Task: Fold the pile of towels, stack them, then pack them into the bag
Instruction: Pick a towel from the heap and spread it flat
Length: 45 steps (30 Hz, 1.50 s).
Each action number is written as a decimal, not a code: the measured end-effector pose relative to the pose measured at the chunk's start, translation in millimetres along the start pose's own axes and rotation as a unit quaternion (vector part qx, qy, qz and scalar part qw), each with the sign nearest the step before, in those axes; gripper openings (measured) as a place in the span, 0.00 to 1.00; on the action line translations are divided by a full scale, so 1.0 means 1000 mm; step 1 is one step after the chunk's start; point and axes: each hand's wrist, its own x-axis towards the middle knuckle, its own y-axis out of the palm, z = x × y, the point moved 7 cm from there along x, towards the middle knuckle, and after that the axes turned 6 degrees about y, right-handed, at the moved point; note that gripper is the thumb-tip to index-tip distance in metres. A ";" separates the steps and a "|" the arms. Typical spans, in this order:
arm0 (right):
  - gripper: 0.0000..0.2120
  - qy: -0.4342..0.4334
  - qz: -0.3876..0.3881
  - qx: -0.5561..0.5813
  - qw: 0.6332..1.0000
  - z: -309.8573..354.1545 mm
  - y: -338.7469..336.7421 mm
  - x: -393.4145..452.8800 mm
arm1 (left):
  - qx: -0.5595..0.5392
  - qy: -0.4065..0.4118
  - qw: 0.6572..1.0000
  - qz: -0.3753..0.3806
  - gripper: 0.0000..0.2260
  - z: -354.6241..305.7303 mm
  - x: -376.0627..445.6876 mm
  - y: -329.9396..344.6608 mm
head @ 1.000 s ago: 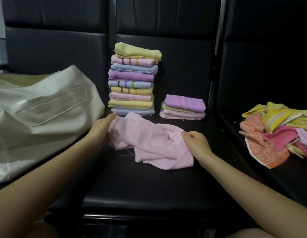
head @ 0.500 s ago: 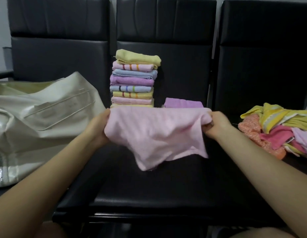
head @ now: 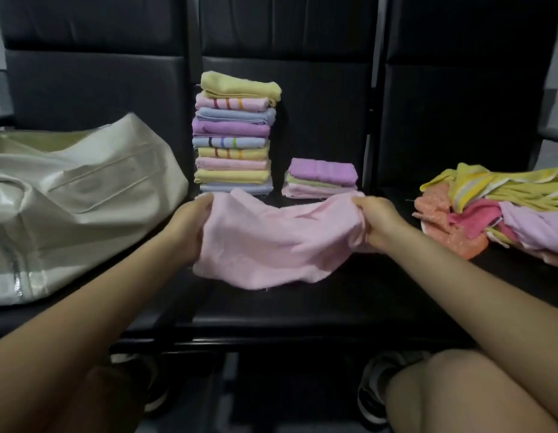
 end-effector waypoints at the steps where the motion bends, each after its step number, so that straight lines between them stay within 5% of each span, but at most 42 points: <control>1: 0.08 0.013 0.024 0.053 0.998 0.006 0.001 -0.010 | -0.011 0.001 1.000 0.024 0.10 -0.007 -0.010 0.008; 7: 0.13 0.050 0.136 0.142 0.979 0.021 -0.009 -0.058 | -0.105 -0.042 0.988 0.110 0.12 -0.021 -0.053 0.021; 11: 0.17 0.074 0.107 0.153 0.980 0.010 -0.028 -0.043 | -0.081 -0.033 0.994 0.065 0.17 -0.012 -0.044 0.000; 12: 0.14 0.076 0.086 0.113 0.987 0.003 -0.035 -0.034 | -0.035 -0.042 0.997 0.052 0.16 -0.007 -0.042 -0.006; 14: 0.08 0.053 0.013 -0.172 0.984 -0.016 -0.051 -0.011 | 0.165 -0.047 0.984 0.040 0.13 0.005 -0.034 -0.021; 16: 0.09 0.002 -0.056 -0.468 0.882 -0.029 -0.064 0.009 | 0.468 -0.009 0.881 0.070 0.16 0.016 -0.019 -0.038; 17: 0.10 -0.016 -0.074 -0.537 0.840 -0.032 -0.065 0.015 | 0.579 0.021 0.810 0.089 0.18 0.019 -0.015 -0.040; 18: 0.11 -0.033 -0.084 -0.563 0.822 -0.033 -0.062 0.019 | 0.623 0.041 0.776 0.096 0.19 0.020 -0.012 -0.040; 21: 0.16 -0.157 -0.087 -0.551 0.815 -0.024 -0.032 0.034 | 0.580 0.056 0.809 0.076 0.22 0.020 -0.002 -0.037; 25: 0.09 -0.310 0.041 -0.441 0.841 -0.013 0.055 0.031 | 0.584 0.067 0.809 0.000 0.23 0.019 0.016 -0.037; 28: 0.18 -0.355 0.163 -0.485 0.782 -0.016 0.119 0.023 | 0.574 0.072 0.815 -0.016 0.21 0.025 0.030 -0.032; 32: 0.15 -0.378 0.171 -0.555 0.721 -0.030 0.155 0.035 | 0.490 0.089 0.867 -0.016 0.20 0.037 0.046 -0.025; 34: 0.11 -0.381 0.151 -0.536 0.738 -0.033 0.154 0.043 | 0.399 0.087 0.912 -0.039 0.18 0.039 0.052 -0.028; 37: 0.11 -0.224 0.171 -0.307 0.909 -0.033 0.131 0.055 | 0.209 0.065 0.970 -0.109 0.11 0.037 0.061 -0.036; 39: 0.09 -0.080 0.126 -0.099 0.984 -0.030 0.104 0.069 | 0.058 0.038 0.985 -0.157 0.08 0.035 0.066 -0.040; 42: 0.06 0.041 0.016 0.116 0.992 -0.038 0.052 0.093 | -0.090 0.015 0.985 -0.147 0.21 0.037 0.069 -0.039; 45: 0.07 0.045 -0.107 0.137 0.984 -0.040 0.005 0.104 | -0.070 0.002 0.988 -0.141 0.17 0.043 0.071 -0.041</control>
